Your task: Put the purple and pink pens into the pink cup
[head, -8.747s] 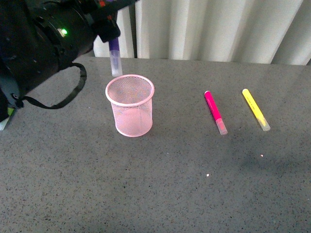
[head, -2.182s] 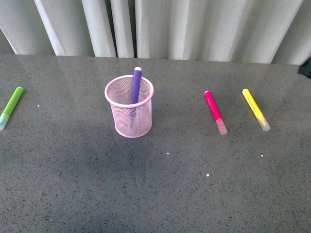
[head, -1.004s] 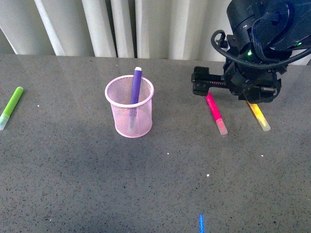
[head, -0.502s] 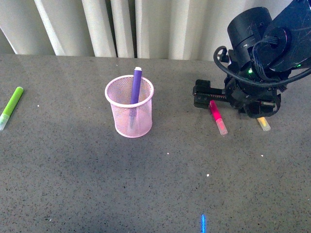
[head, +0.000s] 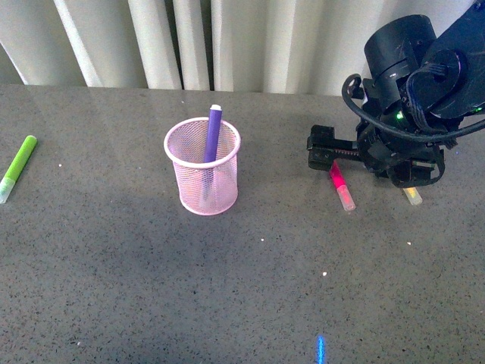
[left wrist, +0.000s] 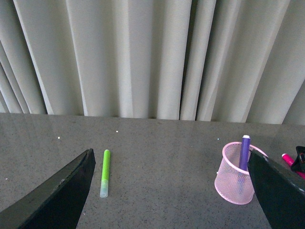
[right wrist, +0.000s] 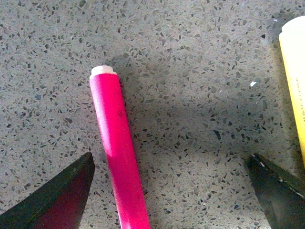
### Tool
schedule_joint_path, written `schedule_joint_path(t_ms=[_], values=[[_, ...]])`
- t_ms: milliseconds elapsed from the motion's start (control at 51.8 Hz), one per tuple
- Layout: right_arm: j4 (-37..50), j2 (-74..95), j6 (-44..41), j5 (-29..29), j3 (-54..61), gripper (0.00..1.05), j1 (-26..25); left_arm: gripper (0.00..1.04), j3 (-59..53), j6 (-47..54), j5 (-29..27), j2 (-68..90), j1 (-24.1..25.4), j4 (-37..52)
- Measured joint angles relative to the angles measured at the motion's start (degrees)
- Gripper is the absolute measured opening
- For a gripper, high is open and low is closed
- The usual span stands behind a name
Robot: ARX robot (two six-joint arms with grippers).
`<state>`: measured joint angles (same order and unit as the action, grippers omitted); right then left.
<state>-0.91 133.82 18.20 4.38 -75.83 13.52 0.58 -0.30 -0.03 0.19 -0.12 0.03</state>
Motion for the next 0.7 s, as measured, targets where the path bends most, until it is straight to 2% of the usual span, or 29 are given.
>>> schedule_joint_path(t_ms=[116,251,425,521,695], values=[[0.1,-0.1,-1.0,-0.6,0.4,0.74,-0.6,0.98,0.0,0.0,0.0,0.0,0.0,0.0],[0.2,-0.1,-1.4,-1.5,0.4,0.57,-1.2,0.98,0.0,0.0,0.0,0.0,0.0,0.0],[4.1,-0.4,-3.1,-3.4,1.8,0.23,-1.5,0.98,0.0,0.0,0.0,0.0,0.0,0.0],[7.0,-1.2,-4.3,-4.0,3.4,0.13,-1.4,0.98,0.0,0.0,0.0,0.0,0.0,0.0],[14.5,-4.8,-6.5,-5.6,6.2,0.11,-0.9,0.98,0.0,0.0,0.0,0.0,0.0,0.0]])
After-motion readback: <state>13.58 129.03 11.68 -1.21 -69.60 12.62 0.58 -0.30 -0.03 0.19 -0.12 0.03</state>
